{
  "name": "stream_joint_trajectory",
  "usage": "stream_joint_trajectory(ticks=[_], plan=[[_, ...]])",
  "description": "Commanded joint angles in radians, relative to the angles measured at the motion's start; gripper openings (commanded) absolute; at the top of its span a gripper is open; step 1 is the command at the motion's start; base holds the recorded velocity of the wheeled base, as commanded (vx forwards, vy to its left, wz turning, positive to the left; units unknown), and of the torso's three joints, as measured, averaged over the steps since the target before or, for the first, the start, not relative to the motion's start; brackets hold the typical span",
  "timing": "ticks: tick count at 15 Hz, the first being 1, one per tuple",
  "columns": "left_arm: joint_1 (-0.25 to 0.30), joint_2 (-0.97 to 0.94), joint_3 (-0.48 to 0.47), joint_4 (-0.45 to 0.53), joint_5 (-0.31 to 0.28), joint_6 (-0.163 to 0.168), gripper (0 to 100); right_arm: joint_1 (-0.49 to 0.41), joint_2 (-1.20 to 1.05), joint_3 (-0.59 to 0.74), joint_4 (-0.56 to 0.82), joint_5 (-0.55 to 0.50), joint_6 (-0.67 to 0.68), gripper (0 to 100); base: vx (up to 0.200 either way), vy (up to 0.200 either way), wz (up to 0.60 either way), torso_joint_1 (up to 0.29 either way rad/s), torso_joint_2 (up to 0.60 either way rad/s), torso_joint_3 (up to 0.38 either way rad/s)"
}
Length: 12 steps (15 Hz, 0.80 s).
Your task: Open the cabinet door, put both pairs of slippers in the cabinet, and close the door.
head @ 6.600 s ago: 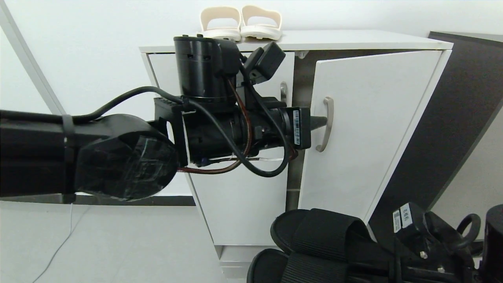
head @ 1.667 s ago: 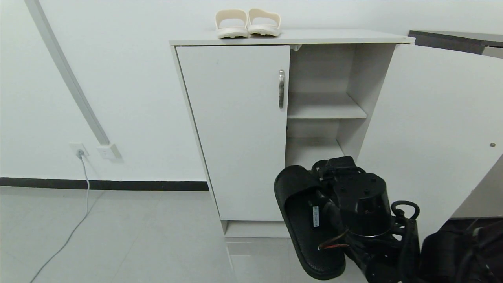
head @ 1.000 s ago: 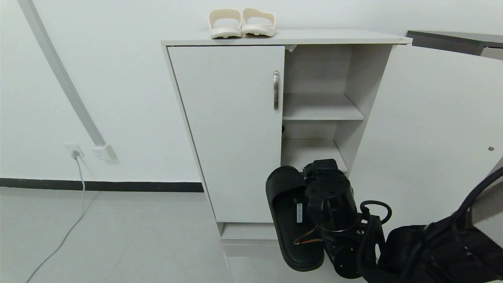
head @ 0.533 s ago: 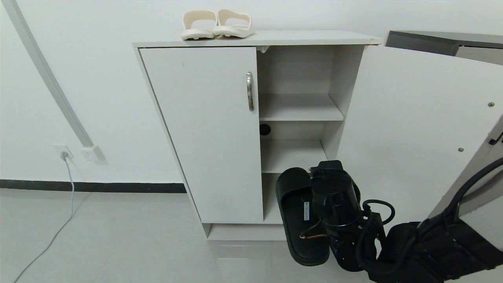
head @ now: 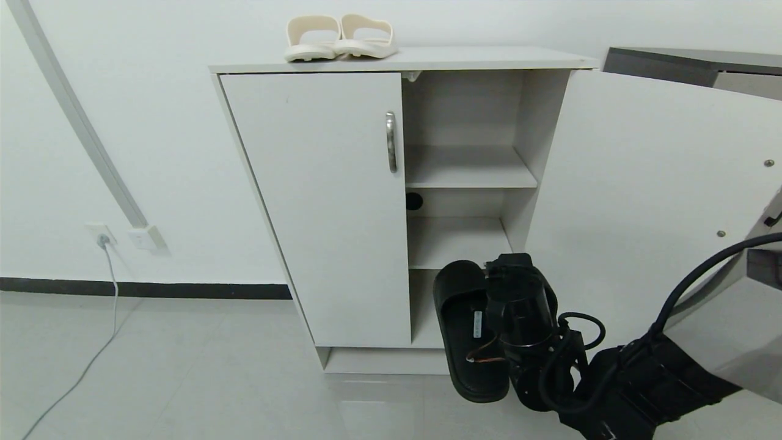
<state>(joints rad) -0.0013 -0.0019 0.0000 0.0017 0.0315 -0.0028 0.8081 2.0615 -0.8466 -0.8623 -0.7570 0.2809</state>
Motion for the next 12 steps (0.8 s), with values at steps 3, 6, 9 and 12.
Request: stream_joint_trajectory(ticks=[3, 6, 9, 12], plan=[[0.0, 0.002, 0.0, 0.0, -0.001, 0.001, 0, -0.003, 0.049, 0.009, -0.046, 0.002, -0.009, 0, 0.0, 0.0, 0.0, 0.0, 0.0, 0.0], [0.0, 0.002, 0.0, 0.0, -0.001, 0.003, 0, -0.003, 0.049, 0.006, -0.047, 0.039, -0.011, 0, 0.0, 0.0, 0.0, 0.001, 0.0, -0.037], [0.0, 0.002, 0.0, 0.001, -0.001, 0.003, 0, -0.004, 0.057, -0.016, -0.046, 0.056, -0.028, 0, 0.0, 0.0, 0.0, 0.001, 0.0, -0.176], [0.0, 0.002, 0.0, 0.0, -0.001, 0.003, 0, -0.004, 0.075, -0.045, -0.046, 0.056, -0.034, 0, 0.0, 0.0, 0.0, 0.001, 0.0, -0.196]])
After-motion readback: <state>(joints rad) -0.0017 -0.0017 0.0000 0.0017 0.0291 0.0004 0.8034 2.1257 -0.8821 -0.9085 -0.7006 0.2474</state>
